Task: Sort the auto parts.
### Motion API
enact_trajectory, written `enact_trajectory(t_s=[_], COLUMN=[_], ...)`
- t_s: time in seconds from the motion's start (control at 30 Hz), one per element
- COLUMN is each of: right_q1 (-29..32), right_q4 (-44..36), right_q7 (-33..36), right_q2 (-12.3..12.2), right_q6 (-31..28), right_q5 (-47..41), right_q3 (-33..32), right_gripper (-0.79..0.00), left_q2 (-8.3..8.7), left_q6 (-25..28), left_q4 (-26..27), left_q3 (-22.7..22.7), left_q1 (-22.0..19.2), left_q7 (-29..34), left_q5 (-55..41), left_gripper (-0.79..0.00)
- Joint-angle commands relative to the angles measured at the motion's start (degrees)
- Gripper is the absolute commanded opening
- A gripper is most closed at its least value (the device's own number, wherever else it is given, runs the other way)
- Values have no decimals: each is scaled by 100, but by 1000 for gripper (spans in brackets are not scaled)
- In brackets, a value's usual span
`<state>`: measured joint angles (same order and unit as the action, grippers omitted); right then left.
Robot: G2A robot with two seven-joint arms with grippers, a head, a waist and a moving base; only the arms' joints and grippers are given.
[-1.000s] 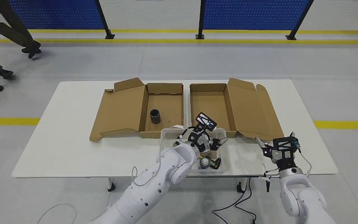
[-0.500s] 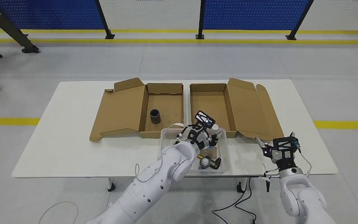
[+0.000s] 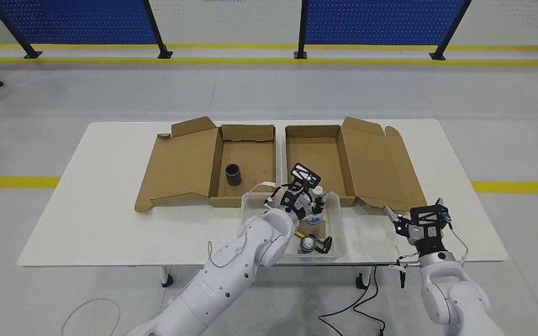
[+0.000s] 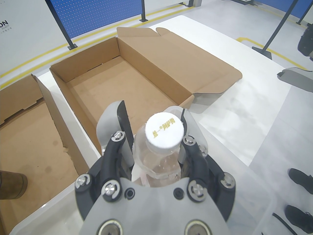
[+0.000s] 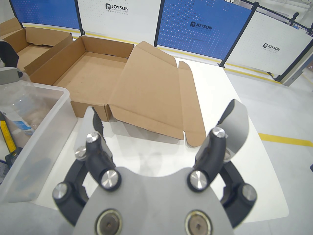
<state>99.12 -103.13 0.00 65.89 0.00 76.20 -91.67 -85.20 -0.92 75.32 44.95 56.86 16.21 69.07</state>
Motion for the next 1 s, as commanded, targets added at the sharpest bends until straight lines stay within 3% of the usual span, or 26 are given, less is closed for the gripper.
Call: enact_trajectory(t_s=[0.0, 0.07, 0.63, 0.97], right_q1=[0, 0, 0, 0], right_q4=[0, 0, 0, 0], right_q7=[0, 0, 0, 0], right_q2=[0, 0, 0, 0], right_q6=[0, 0, 0, 0], right_q5=[0, 0, 0, 0], right_q3=[0, 0, 0, 0], right_gripper=[0, 0, 0, 0], left_q2=[-12, -21, -6, 89], left_q6=[0, 17, 244, 516], left_q4=[-34, -57, 179, 829], left_q3=[6, 24, 330, 693], left_q1=[-8, -15, 63, 264], left_q7=[-14, -21, -49, -25], left_q5=[11, 18, 214, 402], left_gripper=[-576, -785, -785, -785])
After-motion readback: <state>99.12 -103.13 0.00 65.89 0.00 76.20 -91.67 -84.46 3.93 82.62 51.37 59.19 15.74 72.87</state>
